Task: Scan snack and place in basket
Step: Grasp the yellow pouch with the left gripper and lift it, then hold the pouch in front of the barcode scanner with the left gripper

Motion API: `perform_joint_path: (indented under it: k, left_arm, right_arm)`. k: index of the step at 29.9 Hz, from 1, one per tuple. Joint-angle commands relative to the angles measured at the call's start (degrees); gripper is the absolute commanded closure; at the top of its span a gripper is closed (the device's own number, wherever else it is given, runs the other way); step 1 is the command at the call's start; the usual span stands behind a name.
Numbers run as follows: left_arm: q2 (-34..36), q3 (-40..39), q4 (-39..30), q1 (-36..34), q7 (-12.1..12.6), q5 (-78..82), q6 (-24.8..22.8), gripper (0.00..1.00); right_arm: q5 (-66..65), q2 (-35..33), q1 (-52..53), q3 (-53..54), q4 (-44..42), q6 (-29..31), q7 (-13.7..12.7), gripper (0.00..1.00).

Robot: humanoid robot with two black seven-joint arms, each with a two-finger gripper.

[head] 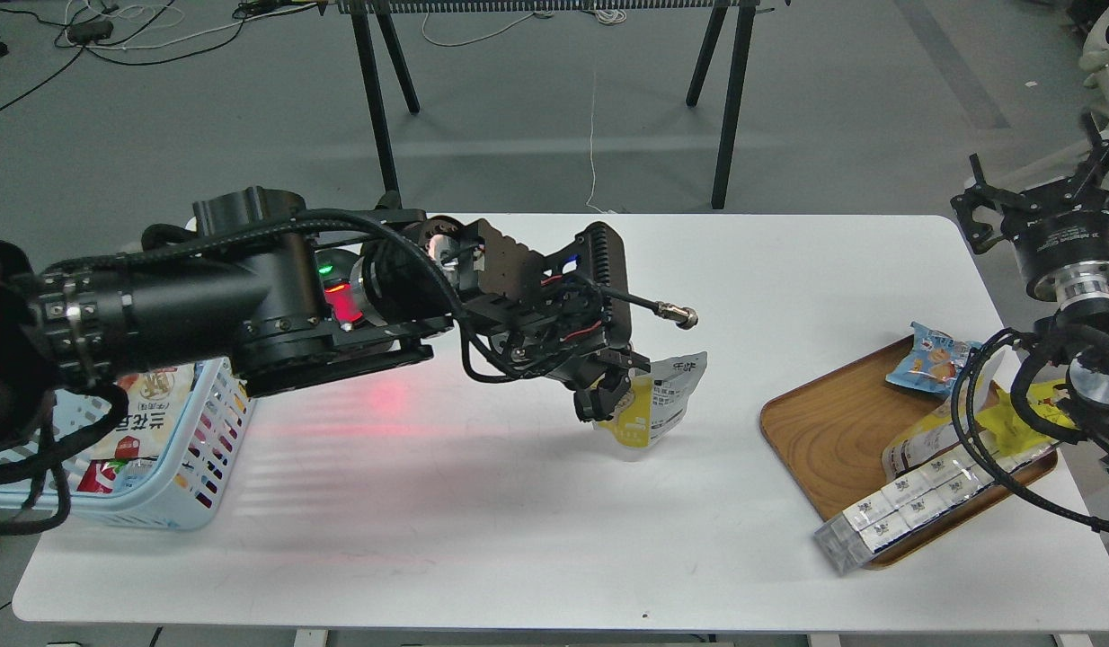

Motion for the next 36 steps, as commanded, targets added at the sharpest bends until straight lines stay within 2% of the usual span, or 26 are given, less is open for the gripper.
perform_joint_path:
  k: [1, 5, 8, 11, 15, 19, 36]
  left_arm:
    - [8.7, 0.0, -6.6, 1.0, -0.4, 0.0, 0.0, 1.00]
    - [19.2, -0.8, -11.2, 3.0, -2.6, 0.0, 0.0, 1.00]
    - [26.3, -1.3, -12.0, 3.2, -4.9, 0.0, 0.0, 1.00]
    - [31.5, -1.3, -12.0, 3.2, -7.1, 0.0, 2.6, 1.00]
    - [37.1, -1.3, -12.0, 3.2, -8.2, 0.0, 6.3, 1.00]
    - [39.7, -1.5, -12.0, 3.2, -8.5, 0.0, 8.5, 1.00]
    - [42.7, -1.6, -10.9, 4.0, -8.5, 0.0, 8.7, 1.00]
  right_arm:
    - [0.0, -0.1, 0.1, 0.0, -1.2, 0.0, 0.0, 0.02]
    - [0.0, -0.1, 0.1, 0.0, -1.7, 0.0, 0.0, 0.02]
    - [0.0, -0.1, 0.2, 0.0, -1.7, 0.0, 0.0, 0.02]
    - [0.0, -0.1, 0.2, 0.1, -1.7, 0.0, 0.0, 0.02]
    - [0.0, 0.1, 0.4, 0.0, -1.7, 0.0, 0.0, 0.02]
    - [0.0, 0.1, 1.0, 0.0, -1.7, 0.0, 0.0, 0.02]
    - [0.0, 0.1, 1.1, 0.0, -1.6, 0.0, 0.0, 0.02]
